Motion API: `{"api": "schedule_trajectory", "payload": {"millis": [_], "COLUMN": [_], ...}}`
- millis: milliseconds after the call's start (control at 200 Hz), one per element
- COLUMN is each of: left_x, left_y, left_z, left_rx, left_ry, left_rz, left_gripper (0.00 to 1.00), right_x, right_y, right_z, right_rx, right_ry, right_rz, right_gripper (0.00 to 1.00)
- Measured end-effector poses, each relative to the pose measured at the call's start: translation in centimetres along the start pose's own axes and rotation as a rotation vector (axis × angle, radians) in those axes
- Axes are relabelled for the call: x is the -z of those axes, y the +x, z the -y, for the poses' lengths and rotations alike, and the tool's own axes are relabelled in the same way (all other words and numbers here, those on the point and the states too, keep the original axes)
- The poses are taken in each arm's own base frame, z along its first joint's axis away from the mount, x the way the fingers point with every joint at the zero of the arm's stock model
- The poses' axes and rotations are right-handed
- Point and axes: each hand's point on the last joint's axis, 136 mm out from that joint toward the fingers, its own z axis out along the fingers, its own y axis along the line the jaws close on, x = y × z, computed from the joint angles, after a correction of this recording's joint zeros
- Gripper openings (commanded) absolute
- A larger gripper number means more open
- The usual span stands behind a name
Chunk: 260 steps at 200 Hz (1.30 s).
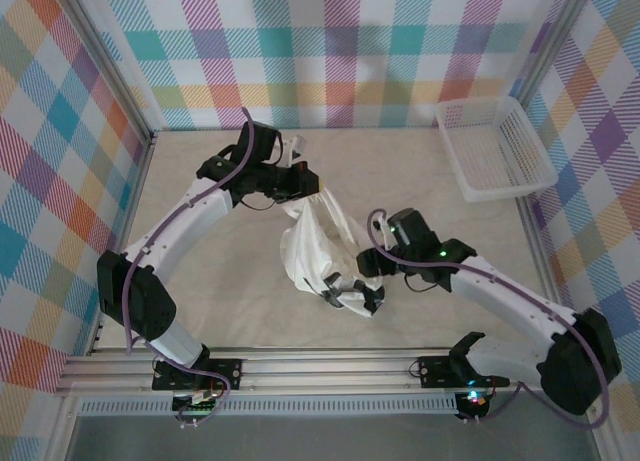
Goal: Fold the inside-out t-shirt
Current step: Turn the T-shirt inside out at the center of the table.
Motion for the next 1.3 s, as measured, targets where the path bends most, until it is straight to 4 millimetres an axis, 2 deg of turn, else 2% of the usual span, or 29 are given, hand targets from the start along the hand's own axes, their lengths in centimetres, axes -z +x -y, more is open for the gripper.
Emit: {"api": "schedule_trajectory", "payload": {"millis": [60,120,185,240,280,300,350,395,410,465,545,625,690,775,860,925,995,1035,1095,1150,1220,1300], "left_x": [-0.2,-0.2,-0.2,-0.1,0.0,0.1,0.3,0.5,0.6,0.9,1.7,2.5,1.8,0.0,-0.4,0.1,1.6,2.8,4.9,6.2,6.4,5.1], "left_y": [0.2,0.3,0.3,0.2,0.2,0.2,0.2,0.2,0.2,-0.1,-1.1,-2.6,-2.8,-2.4,-1.7,-1.3,-0.8,-0.5,0.1,1.1,3.1,5.5], "left_z": [-0.3,-0.4,-0.3,-0.2,-0.1,-0.1,0.0,0.0,0.0,-0.6,-2.6,-6.6,-9.5,-12.3,-15.0,-15.5,-14.4,-13.0,-10.0,-6.2,-1.8,0.6], "left_rx": [0.017,0.028,0.040,0.043,0.044,0.043,0.040,0.035,0.033,0.016,0.003,0.027,0.057,0.051,0.081,0.081,0.067,0.043,-0.010,-0.077,-0.139,-0.151], "left_ry": [-0.004,-0.006,-0.005,-0.003,-0.001,-0.001,0.001,-0.008,-0.013,-0.045,-0.111,-0.188,-0.212,-0.264,-0.319,-0.330,-0.313,-0.297,-0.269,-0.224,-0.155,-0.127], "left_rz": [-0.004,-0.007,-0.006,-0.004,-0.001,0.000,0.003,0.004,0.003,0.014,0.047,0.095,0.085,0.074,0.091,0.118,0.159,0.195,0.256,0.307,0.323,0.292], "left_gripper": [0.00,0.00,0.00,0.00,0.00,0.00,0.00,0.00,0.00,0.00,0.00,0.04,0.16,0.30,0.47,0.55,0.59,0.60,0.60,0.62,0.65,0.72], "right_x": [0.7,0.5,-0.9,-2.8,-4.5,-5.3,-7.4,-9.0,-9.3,-9.7,-8.0,-3.6,0.8,4.9,6.9,6.6,5.3,4.4,3.1,2.3,1.7,1.6], "right_y": [-3.0,-5.1,-6.6,-7.4,-7.9,-8.1,-8.2,-8.2,-8.2,-8.3,-8.9,-10.4,-12.1,-13.0,-13.8,-13.9,-13.6,-13.4,-13.0,-12.9,-13.1,-13.5], "right_z": [-0.7,-1.6,-2.6,-3.1,-3.1,-2.9,-2.4,-1.9,-1.9,-2.2,-4.0,-6.6,-8.1,-8.2,-7.8,-7.5,-6.9,-6.5,-5.9,-5.6,-5.4,-5.3], "right_rx": [0.072,0.141,0.204,0.238,0.254,0.263,0.264,0.263,0.262,0.253,0.201,0.122,0.047,-0.050,-0.120,-0.160,-0.212,-0.241,-0.276,-0.295,-0.311,-0.321], "right_ry": [-0.009,-0.034,-0.071,-0.088,-0.082,-0.072,-0.045,-0.020,-0.019,-0.034,-0.150,-0.335,-0.476,-0.589,-0.639,-0.644,-0.626,-0.606,-0.574,-0.555,-0.538,-0.527], "right_rz": [0.107,0.158,0.171,0.159,0.150,0.143,0.114,0.082,0.072,0.045,0.047,0.111,0.213,0.274,0.299,0.284,0.239,0.211,0.168,0.141,0.118,0.112], "right_gripper": [0.83,0.83,0.83,0.82,0.70,0.60,0.27,0.05,0.00,0.00,0.00,0.00,0.00,0.00,0.00,0.00,0.00,0.00,0.00,0.00,0.00,0.00]}}
